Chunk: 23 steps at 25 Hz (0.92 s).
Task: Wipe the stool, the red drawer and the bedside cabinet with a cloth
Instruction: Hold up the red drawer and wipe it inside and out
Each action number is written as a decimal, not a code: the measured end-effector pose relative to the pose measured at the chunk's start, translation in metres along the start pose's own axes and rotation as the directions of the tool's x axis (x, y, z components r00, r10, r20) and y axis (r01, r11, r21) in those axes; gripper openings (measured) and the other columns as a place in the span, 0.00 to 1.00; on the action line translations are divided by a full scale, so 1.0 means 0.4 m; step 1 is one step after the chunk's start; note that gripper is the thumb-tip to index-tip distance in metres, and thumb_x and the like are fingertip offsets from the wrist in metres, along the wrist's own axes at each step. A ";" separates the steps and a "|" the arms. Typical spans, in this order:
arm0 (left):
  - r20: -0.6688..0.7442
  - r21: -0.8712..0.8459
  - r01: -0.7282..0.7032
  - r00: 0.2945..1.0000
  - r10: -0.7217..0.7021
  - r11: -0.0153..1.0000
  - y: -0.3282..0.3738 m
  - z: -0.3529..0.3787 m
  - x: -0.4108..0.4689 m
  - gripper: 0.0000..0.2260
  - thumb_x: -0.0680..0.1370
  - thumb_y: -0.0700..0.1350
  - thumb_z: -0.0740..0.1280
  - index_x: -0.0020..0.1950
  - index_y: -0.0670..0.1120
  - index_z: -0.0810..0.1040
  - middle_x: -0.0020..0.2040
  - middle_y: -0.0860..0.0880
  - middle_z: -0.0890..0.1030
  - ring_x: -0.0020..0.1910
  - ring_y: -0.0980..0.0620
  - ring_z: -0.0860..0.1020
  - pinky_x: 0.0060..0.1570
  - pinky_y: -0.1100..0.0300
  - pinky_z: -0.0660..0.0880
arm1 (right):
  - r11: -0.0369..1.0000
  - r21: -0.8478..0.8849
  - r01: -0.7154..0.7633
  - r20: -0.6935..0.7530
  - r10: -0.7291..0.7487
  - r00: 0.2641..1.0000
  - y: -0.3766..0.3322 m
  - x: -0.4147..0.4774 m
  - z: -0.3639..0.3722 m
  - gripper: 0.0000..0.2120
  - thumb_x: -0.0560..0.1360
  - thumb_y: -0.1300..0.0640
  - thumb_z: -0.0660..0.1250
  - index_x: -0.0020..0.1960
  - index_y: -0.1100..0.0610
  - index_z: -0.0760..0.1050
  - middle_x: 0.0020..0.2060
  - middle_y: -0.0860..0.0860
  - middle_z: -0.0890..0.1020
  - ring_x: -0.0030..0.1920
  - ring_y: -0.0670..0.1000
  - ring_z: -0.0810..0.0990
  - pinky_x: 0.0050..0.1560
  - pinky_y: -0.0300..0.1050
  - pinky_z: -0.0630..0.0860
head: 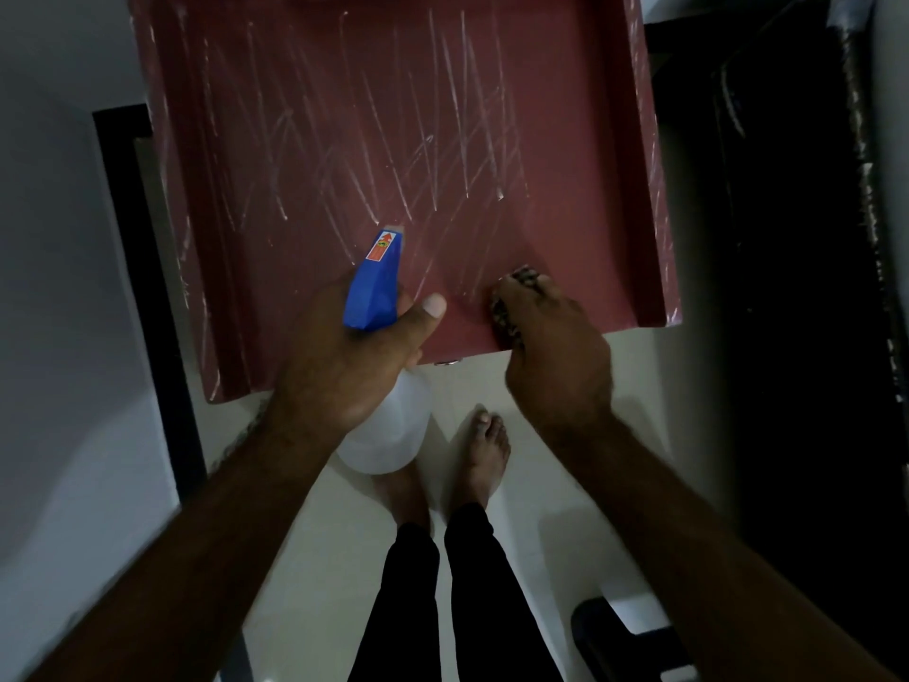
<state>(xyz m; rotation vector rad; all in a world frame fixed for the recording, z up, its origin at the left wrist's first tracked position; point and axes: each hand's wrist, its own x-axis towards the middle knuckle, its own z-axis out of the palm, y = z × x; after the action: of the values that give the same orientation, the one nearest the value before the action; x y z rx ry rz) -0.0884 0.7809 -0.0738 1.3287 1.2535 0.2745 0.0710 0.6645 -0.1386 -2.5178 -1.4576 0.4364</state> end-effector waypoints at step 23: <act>0.049 0.054 -0.007 0.999 0.004 0.999 0.027 -0.011 -0.002 0.21 0.74 0.58 0.75 0.43 0.42 0.74 0.37 0.38 0.82 0.38 0.44 0.85 0.51 0.39 0.81 | 0.981 -0.005 0.195 0.057 -0.195 0.979 -0.034 0.030 0.022 0.25 0.72 0.66 0.66 0.68 0.51 0.78 0.65 0.53 0.81 0.63 0.57 0.79 0.49 0.52 0.82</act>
<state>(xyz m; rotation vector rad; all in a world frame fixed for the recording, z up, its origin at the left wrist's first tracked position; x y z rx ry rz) -0.0871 0.7860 -0.0634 1.3775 1.2238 0.2114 0.0625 0.6821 -0.1443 -2.3569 -1.7115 0.4700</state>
